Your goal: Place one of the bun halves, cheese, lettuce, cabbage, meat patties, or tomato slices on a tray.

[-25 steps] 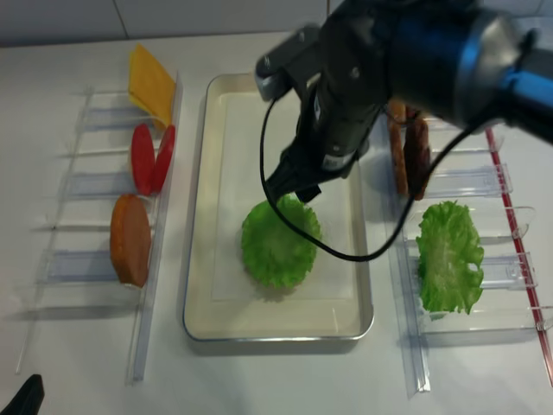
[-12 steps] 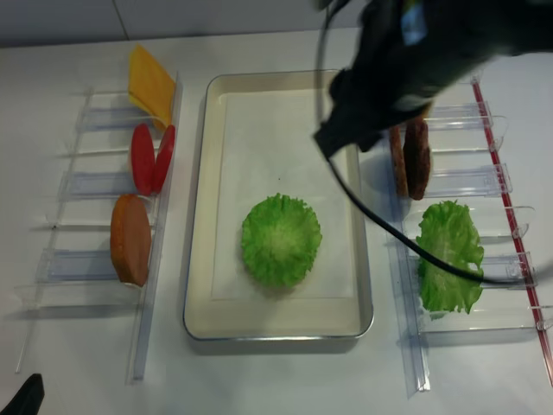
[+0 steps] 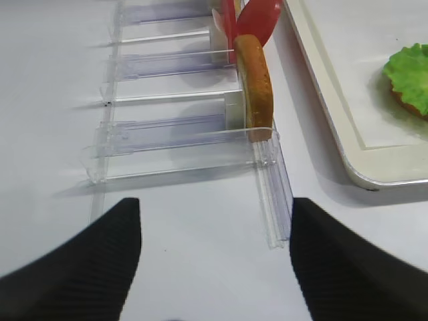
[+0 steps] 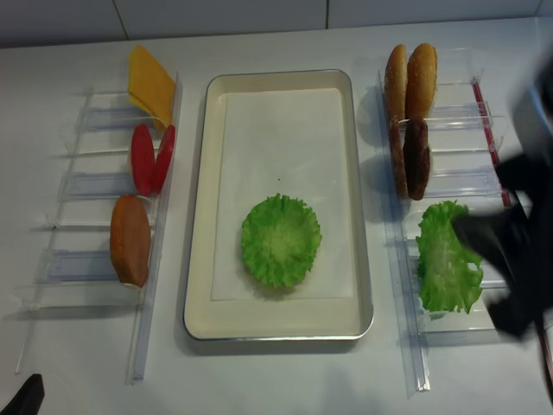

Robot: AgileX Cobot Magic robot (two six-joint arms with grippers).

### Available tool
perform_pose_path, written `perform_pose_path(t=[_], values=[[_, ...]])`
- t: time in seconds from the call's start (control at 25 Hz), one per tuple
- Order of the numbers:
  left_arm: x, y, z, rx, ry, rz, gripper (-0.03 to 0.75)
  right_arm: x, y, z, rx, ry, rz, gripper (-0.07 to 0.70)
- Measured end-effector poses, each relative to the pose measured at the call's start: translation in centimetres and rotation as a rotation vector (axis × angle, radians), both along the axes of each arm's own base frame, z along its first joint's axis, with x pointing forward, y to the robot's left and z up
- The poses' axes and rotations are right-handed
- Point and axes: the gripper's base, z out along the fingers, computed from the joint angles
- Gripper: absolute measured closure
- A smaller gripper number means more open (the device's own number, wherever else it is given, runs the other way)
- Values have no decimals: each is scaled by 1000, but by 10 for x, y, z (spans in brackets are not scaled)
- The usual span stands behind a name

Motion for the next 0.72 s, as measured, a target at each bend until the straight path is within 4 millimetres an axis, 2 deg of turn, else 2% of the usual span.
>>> perform_pose_path(t=[0.28, 0.36, 0.44, 0.72], values=[[0, 0, 0, 0, 0, 0, 264, -43, -34, -59, -2, 10, 24, 120], [0, 0, 0, 0, 0, 0, 264, -52, -41, -70, 14, 1, 27, 115], [0, 0, 0, 0, 0, 0, 264, -60, -47, -76, 38, -15, 30, 113], [0, 0, 0, 0, 0, 0, 264, -82, -65, -80, 119, -106, 32, 113]])
